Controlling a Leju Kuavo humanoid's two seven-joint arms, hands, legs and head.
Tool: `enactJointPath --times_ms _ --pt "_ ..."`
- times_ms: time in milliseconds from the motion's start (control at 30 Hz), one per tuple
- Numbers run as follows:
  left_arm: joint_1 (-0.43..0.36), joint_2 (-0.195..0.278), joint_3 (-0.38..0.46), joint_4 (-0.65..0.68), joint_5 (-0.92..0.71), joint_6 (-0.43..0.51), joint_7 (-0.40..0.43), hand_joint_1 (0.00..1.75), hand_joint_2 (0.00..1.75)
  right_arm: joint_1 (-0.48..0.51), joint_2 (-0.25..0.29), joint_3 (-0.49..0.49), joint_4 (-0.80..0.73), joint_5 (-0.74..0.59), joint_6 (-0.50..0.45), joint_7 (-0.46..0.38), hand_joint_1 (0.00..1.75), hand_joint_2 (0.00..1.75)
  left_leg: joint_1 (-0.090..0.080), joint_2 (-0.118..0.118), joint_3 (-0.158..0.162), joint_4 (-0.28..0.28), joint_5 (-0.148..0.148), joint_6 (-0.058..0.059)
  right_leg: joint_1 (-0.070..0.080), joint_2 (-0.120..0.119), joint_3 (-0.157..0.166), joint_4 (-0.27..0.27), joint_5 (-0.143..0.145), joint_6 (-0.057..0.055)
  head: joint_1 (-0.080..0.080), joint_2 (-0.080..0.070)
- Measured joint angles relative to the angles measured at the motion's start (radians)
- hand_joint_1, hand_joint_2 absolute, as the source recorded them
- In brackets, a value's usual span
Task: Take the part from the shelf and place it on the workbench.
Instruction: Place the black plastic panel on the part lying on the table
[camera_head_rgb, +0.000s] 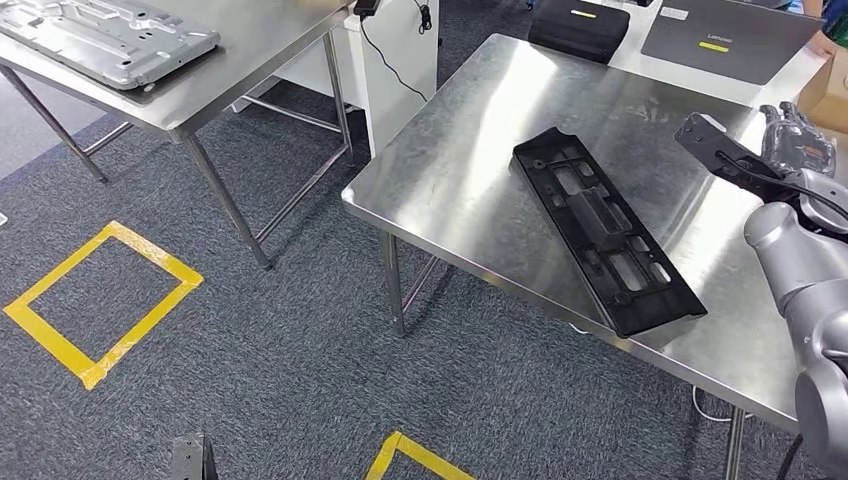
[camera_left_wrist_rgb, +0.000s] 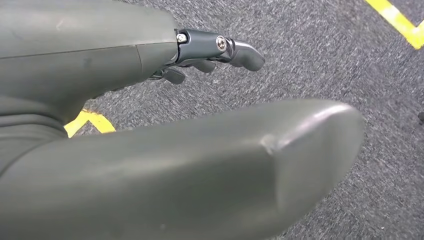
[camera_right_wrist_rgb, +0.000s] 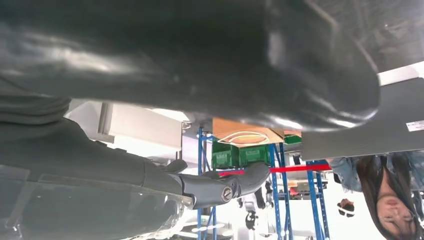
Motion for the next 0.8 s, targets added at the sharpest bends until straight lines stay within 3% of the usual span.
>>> enactJointPath --times_ms 133,200,267,300,333,367,433,500,567,633,700,767,800 --pt "-0.002 -0.001 0.000 0.000 0.000 -0.001 0.000 0.00 0.00 0.001 -0.002 0.000 0.000 0.000 -0.007 0.001 0.00 0.00 -0.004 0.003 0.009 -0.037 0.015 0.017 0.003 -0.002 -0.010 0.000 0.000 0.017 0.000 0.000" --pt "-0.002 -0.002 0.000 0.000 0.000 -0.002 0.000 0.00 0.00 0.000 -0.005 0.001 0.000 0.001 -0.011 0.004 0.00 0.00 -0.002 0.006 0.012 -0.057 0.031 0.030 0.005 -0.005 -0.050 0.074 -0.040 0.010 0.003 0.000" --pt "-0.002 -0.003 0.000 0.000 0.000 -0.004 0.000 0.00 0.00 0.005 -0.007 0.001 0.002 0.004 -0.017 0.016 0.00 0.87 -0.004 0.006 0.006 -0.060 0.036 0.035 0.004 -0.005 -0.110 0.200 -0.090 0.003 0.004 0.000" --pt "-0.002 -0.003 0.000 0.000 0.000 -0.005 0.000 0.00 0.00 0.009 -0.008 0.001 0.003 0.006 -0.025 0.027 0.00 1.31 -0.004 0.006 0.003 -0.060 0.038 0.035 0.003 -0.005 -0.130 0.244 -0.102 0.005 0.004 0.000" --pt "-0.002 -0.004 0.000 0.000 0.000 -0.005 0.000 0.00 0.00 0.013 -0.010 0.001 0.004 0.008 -0.035 0.038 0.00 1.75 -0.004 0.006 0.001 -0.059 0.040 0.034 0.003 -0.006 -0.133 0.254 -0.100 0.012 0.004 0.000" --pt "-0.002 -0.005 0.000 0.000 0.000 -0.006 0.001 0.00 0.00 0.016 -0.011 0.001 0.004 0.011 -0.050 0.048 0.00 1.75 -0.004 0.005 -0.002 -0.058 0.041 0.032 0.001 -0.006 -0.116 0.225 -0.084 0.022 0.004 0.000" --pt "-0.002 -0.007 0.000 0.000 -0.001 -0.007 0.001 0.00 0.00 0.016 -0.017 0.001 0.004 0.018 -0.079 0.063 0.00 1.75 -0.005 0.005 -0.007 -0.051 0.042 0.027 -0.002 -0.010 -0.042 0.089 -0.037 0.038 0.005 0.000" --pt "-0.002 -0.008 0.000 0.000 -0.001 -0.008 0.001 0.00 0.00 0.015 -0.023 0.001 0.004 0.024 -0.098 0.071 0.00 1.75 -0.010 0.005 -0.016 -0.041 0.041 0.018 0.001 -0.010 0.007 -0.004 -0.010 0.035 0.005 0.000" --pt "-0.002 -0.009 0.000 0.000 -0.001 -0.008 0.001 0.00 0.00 0.019 -0.028 0.001 0.004 0.032 -0.112 0.077 0.00 0.87 -0.012 0.005 -0.023 -0.038 0.046 0.008 0.009 -0.007 0.009 -0.014 -0.002 0.021 0.004 0.000" --pt "-0.001 -0.010 0.000 0.000 -0.002 -0.009 0.001 0.00 0.00 0.024 -0.032 0.001 0.003 0.043 -0.138 0.085 0.00 0.00 -0.008 0.005 -0.031 -0.029 0.040 -0.004 0.002 -0.006 0.005 -0.015 0.006 0.006 0.003 0.000" --pt "-0.002 -0.011 0.000 0.000 -0.002 -0.009 0.001 0.00 0.00 0.032 -0.035 0.001 -0.001 0.050 -0.176 0.089 0.00 0.00 -0.001 0.004 -0.060 0.040 -0.008 -0.018 -0.006 -0.006 0.005 -0.017 0.012 -0.006 0.001 0.000" --pt "-0.001 -0.012 0.000 0.001 -0.002 -0.009 0.001 0.00 0.00 0.051 -0.039 0.001 -0.008 0.055 -0.218 0.090 0.00 0.00 0.004 0.004 -0.110 0.166 -0.074 -0.028 -0.002 -0.006 0.002 -0.016 0.015 -0.013 0.000 0.000" --pt "-0.001 -0.013 0.000 0.001 -0.002 -0.009 0.001 0.00 0.00 0.067 -0.043 0.001 -0.012 0.057 -0.240 0.091 0.00 0.00 0.006 0.004 -0.129 0.217 -0.094 -0.031 0.000 -0.006 0.001 -0.016 0.016 -0.014 0.000 0.000"
